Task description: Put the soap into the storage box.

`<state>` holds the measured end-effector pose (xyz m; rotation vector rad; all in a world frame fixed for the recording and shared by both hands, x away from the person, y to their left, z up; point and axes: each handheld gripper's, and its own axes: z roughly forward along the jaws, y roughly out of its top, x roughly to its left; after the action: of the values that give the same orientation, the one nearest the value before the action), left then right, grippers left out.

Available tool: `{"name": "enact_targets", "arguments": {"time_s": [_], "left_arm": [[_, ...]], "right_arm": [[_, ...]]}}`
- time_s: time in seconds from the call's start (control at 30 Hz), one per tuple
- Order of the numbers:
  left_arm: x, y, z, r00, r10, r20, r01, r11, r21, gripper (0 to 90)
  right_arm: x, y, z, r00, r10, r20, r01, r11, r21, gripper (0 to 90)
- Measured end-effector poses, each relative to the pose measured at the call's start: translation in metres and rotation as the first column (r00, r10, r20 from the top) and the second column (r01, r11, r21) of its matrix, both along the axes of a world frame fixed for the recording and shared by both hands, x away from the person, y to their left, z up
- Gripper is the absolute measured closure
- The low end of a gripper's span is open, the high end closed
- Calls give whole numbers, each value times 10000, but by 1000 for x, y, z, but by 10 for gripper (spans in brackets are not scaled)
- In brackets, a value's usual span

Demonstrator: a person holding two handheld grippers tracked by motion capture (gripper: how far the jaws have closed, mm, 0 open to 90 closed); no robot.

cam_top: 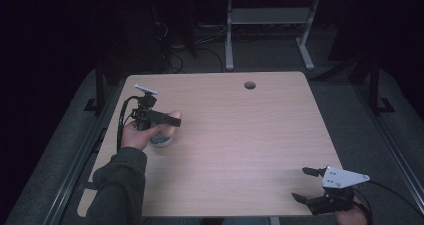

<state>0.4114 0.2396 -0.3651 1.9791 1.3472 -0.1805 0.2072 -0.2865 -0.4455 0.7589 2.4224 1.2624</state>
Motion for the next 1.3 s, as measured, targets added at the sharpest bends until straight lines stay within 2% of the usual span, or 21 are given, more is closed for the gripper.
{"name": "enact_targets", "arguments": {"time_s": [0.33, 0.5, 0.53, 0.83, 0.87, 0.9, 1.3], "left_arm": [[4, 11, -5, 9985, 554, -23, -553, 9982, 248, 320], [6, 15, -10, 9977, 678, -45, -676, 9969, 397, 320], [6, 16, -13, 9965, 832, -58, -829, 9957, 410, 319], [8, 20, -21, 9946, 1034, -117, -1024, 9925, 667, 319], [8, 20, -22, 9939, 1099, -113, -1085, 9900, 900, 319], [8, 20, -23, 9942, 1072, -119, -1056, 9898, 957, 319], [11, 22, -27, 9908, 1354, -60, -1332, 9809, 1421, 319]], "right_arm": [[0, 0, 0, 10000, 10, -16, -10, 10000, 4, 138], [0, 0, 0, 10000, 16, -6, -16, 10000, 8, 138], [0, 0, 0, 10000, 18, -7, -18, 10000, 9, 138], [0, 0, 0, 10000, 38, 13, -38, 10000, 5, 138], [0, 0, 0, 10000, 42, 43, -43, 10000, 3, 138], [0, 0, 0, 10000, 30, 6, -30, 10000, 8, 138], [0, 0, 0, 10000, 55, 23, -55, 10000, 3, 138]]}}
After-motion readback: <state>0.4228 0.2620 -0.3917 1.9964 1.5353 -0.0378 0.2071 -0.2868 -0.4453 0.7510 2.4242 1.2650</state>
